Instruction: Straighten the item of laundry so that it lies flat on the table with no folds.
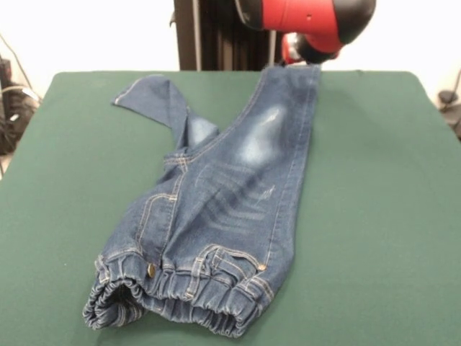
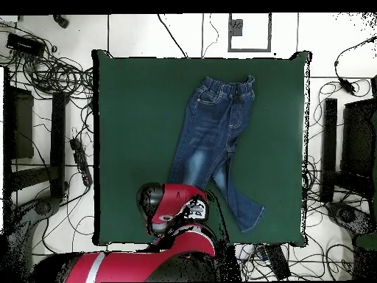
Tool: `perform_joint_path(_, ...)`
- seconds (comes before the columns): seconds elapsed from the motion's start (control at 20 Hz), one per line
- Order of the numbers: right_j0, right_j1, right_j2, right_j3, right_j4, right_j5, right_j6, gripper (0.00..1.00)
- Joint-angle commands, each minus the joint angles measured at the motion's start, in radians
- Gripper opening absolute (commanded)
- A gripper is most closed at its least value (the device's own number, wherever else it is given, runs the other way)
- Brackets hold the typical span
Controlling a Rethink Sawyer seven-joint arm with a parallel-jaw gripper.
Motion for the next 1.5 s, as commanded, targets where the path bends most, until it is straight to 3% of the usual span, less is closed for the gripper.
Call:
perform_joint_path(0.05, 0.003, 0.01, 0.067, -0.002, 0.053, 0.061, 0.199, 1.0)
perform_joint_path(0.4, -0.02, -0.006, 0.05, -0.012, 0.029, 0.097, 0.172, 1.0)
perform_joint_path(0.5, -0.031, -0.05, 0.033, 0.006, 0.009, 0.145, 0.153, 1.0)
perform_joint_path(0.85, -0.117, -0.363, -0.019, 0.14, -0.115, 0.169, -0.028, 1.0)
perform_joint_path(1.0, -0.158, -0.42, 0.004, 0.151, -0.149, 0.168, -0.061, 1.0)
perform_joint_path(1.5, -0.262, -0.3, 0.11, 0.124, -0.225, -0.039, -0.033, 1.0)
